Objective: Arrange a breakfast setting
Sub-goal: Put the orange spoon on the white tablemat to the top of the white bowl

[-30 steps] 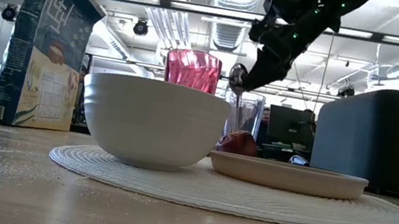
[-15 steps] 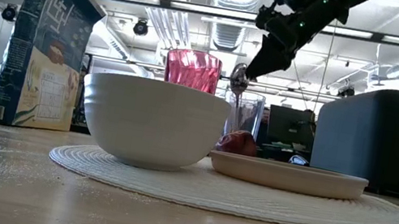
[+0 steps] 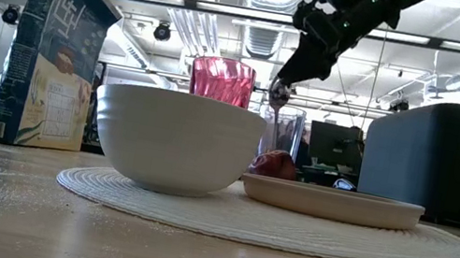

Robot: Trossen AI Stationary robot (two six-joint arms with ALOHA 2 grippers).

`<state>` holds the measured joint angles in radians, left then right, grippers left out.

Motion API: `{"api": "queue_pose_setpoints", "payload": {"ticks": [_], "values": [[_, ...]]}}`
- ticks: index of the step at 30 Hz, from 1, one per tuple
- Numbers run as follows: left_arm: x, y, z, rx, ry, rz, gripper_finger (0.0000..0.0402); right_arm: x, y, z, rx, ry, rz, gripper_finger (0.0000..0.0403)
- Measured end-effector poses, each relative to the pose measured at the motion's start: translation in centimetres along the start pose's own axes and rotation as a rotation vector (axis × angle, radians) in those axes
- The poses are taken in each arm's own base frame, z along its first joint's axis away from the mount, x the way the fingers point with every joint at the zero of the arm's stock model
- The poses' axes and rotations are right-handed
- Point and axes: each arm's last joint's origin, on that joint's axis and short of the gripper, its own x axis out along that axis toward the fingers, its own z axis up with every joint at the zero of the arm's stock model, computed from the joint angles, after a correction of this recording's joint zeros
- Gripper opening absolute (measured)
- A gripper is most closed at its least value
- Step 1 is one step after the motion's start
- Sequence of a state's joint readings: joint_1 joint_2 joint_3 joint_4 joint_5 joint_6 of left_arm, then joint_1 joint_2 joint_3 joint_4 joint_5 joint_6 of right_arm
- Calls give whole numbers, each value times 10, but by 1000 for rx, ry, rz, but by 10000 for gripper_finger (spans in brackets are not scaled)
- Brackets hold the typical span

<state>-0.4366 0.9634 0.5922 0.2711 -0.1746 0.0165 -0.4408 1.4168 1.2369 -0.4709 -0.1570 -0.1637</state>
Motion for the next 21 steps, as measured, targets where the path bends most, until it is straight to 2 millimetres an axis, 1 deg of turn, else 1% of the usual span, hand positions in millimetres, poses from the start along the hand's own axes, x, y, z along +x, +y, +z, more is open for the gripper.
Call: {"api": "queue_pose_setpoints", "payload": {"ticks": [7, 11, 14, 20, 21], "values": [[0, 0, 0, 0, 0, 0, 337, 9, -1, -4, 43, 28, 4, 192], [0, 0, 0, 0, 0, 1, 337, 13, -1, -6, 50, 43, 6, 170], [0, 0, 0, 0, 0, 1, 337, 13, -1, -6, 56, 43, 6, 134], [0, 0, 0, 0, 0, 1, 337, 13, -1, -6, 59, 40, 26, 26], [0, 0, 0, 0, 0, 1, 337, 12, -1, -6, 61, 42, 38, 18]]}}
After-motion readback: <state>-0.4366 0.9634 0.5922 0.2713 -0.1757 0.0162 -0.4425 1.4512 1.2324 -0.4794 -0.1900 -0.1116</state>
